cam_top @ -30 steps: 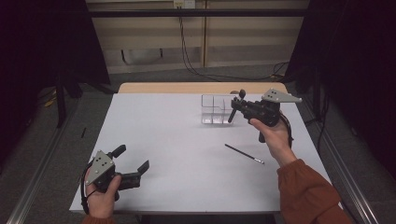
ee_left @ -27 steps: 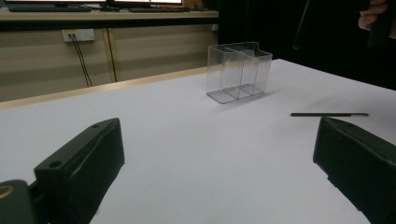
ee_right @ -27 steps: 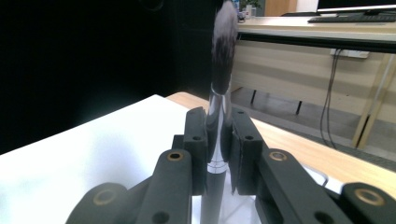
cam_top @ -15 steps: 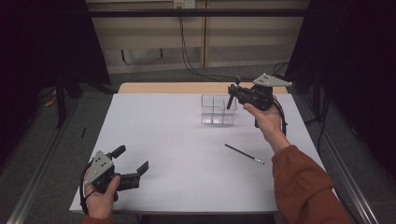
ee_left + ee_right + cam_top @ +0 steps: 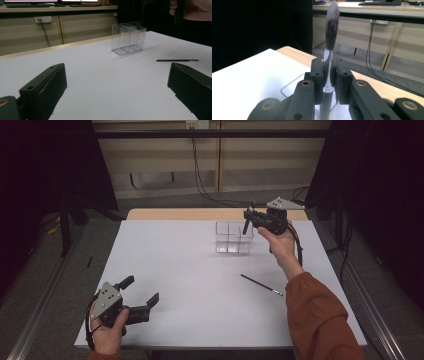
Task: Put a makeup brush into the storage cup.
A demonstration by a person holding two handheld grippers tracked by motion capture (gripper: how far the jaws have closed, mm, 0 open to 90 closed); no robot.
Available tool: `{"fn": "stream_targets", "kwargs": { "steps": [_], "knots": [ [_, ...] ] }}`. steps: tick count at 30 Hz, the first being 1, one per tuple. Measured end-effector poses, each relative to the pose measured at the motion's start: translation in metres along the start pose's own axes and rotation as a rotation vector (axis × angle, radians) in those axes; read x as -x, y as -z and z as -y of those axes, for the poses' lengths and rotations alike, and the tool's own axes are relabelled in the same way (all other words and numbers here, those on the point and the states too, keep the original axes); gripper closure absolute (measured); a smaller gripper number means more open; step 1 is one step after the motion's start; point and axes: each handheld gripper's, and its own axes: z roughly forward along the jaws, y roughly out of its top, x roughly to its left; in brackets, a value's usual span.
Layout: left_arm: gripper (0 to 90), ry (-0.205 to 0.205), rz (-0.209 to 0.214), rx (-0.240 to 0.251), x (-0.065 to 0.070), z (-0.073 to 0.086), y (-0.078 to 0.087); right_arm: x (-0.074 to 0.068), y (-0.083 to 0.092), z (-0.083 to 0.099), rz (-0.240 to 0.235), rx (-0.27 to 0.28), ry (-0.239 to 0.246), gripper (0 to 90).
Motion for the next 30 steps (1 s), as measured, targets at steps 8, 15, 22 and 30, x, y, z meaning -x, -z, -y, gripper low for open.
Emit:
{"fn": "stream_targets", "kwargs": {
  "steps": [8,15,22,30],
  "knots": [
    [2.3,0.002,0.004,-0.004,0.000,0.000,0.000,0.002,-0.011,0.009,0.010,-0.020,-0.003,79.6],
    [2.3,-0.001,0.006,-0.004,0.001,0.001,0.000,0.000,-0.015,0.017,0.015,-0.043,0.004,79.6],
    [2.3,0.000,0.005,-0.007,0.001,0.001,0.000,0.002,-0.014,0.021,0.016,-0.050,0.000,79.6],
    [2.4,0.002,0.009,-0.014,0.001,0.001,-0.001,0.003,-0.016,0.026,0.015,-0.062,-0.006,79.5]
  ]
}}
